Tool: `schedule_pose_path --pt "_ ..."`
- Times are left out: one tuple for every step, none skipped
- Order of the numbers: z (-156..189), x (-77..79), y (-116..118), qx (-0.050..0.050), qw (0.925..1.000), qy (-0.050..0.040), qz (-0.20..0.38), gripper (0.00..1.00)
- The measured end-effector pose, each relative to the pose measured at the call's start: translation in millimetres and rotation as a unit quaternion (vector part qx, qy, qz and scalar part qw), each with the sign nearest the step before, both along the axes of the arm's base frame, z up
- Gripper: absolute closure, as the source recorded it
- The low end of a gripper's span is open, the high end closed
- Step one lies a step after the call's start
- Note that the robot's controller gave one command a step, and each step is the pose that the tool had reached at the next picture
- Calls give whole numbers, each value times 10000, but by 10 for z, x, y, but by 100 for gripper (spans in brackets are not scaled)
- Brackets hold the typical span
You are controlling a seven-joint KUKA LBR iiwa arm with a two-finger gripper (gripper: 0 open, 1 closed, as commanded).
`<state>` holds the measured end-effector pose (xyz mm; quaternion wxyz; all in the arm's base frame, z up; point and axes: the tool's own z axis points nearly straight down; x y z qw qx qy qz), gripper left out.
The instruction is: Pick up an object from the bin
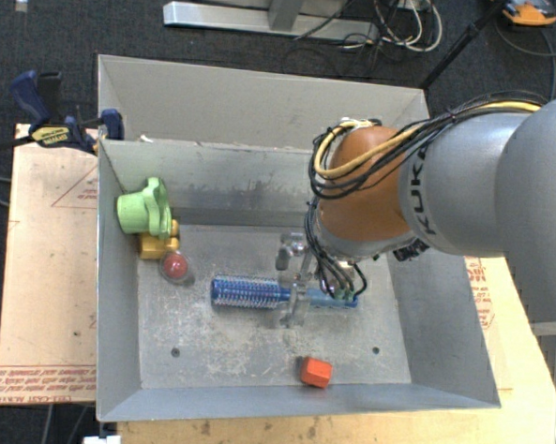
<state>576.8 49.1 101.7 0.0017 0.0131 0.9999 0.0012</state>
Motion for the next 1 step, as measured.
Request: schedule_pose_path --pt "-17 93 -41 -9 9982 1 606 0"
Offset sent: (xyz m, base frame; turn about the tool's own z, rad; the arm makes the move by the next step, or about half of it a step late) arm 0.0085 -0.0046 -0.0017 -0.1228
